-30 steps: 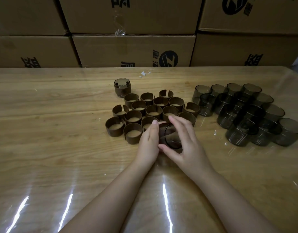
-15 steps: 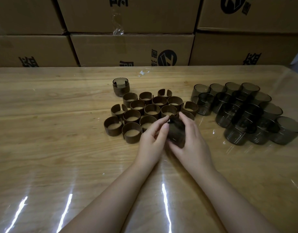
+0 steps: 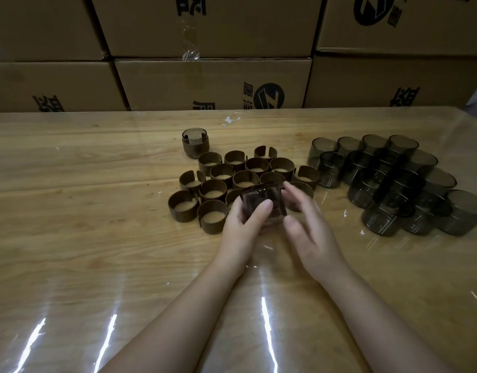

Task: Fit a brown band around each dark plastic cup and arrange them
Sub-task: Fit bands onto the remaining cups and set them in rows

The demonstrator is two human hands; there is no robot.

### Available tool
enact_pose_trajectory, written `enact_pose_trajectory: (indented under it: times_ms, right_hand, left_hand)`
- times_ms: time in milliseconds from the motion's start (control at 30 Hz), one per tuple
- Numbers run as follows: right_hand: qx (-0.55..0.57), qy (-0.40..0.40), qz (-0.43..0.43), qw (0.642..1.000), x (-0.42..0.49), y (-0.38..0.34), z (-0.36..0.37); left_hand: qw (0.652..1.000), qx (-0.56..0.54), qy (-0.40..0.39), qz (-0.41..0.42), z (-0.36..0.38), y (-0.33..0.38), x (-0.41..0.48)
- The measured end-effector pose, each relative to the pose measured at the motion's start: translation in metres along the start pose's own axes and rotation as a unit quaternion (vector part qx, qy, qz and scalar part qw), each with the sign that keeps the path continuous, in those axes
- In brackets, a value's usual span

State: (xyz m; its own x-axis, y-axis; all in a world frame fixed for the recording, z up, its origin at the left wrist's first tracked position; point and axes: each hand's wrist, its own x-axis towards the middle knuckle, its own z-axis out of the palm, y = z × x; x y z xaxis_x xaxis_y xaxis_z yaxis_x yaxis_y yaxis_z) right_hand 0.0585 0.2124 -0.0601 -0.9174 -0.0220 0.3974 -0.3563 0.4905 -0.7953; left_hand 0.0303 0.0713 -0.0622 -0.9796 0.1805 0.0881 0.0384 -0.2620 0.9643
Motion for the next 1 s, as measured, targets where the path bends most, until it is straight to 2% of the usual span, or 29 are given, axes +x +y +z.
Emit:
enact_pose_trajectory:
  times_ms: [33,100,167,300,500,567,667,767,900,933,1000]
  right_hand:
    - [-0.006,0.037,-0.009,0.999,0.001,0.001,-0.002]
    - [-0.098,0.082,0.000,0.992,0.004,0.007,-0.007]
    - [-0.188,0.071,0.041,0.979,0.006,0.014,-0.010]
    - [-0.204,0.045,0.085,0.974,0.009,0.020,-0.007]
    - [-0.292,0.032,0.110,0.950,0.010,0.020,-0.006]
    - [-0.253,0.062,0.076,0.962,0.009,0.020,-0.008]
    - [-0.105,0.124,0.035,0.986,0.010,0.014,-0.009]
    - [-0.015,0.154,0.011,0.988,0.008,0.009,-0.006]
    - [-0.009,0.153,-0.057,0.987,0.003,0.003,-0.003]
    - [-0.023,0.151,-0.080,0.985,0.002,0.002,-0.003]
    - [-0.090,0.143,-0.131,0.977,0.001,-0.002,-0.003]
  left_hand:
    - [1.000,-0.002,0.009,0.006,0.000,-0.001,0.000]
    - [1.000,0.020,0.013,0.016,0.000,0.000,-0.001]
    - [0.998,0.059,0.005,0.026,0.000,0.002,-0.002]
    - [0.993,0.106,-0.023,0.039,0.002,0.005,-0.004]
    - [0.996,0.081,-0.019,0.029,0.003,0.007,-0.005]
    - [0.999,0.042,-0.019,0.005,0.003,0.008,-0.005]
    - [0.999,0.012,-0.038,-0.013,0.002,0.006,-0.003]
    - [0.999,0.016,-0.043,-0.013,0.000,0.002,0.000]
    - [0.994,0.102,-0.043,0.005,-0.002,0.002,0.001]
    - [0.993,0.103,-0.053,0.002,-0.002,0.002,0.001]
    - [0.996,0.039,-0.079,-0.018,-0.002,0.003,0.000]
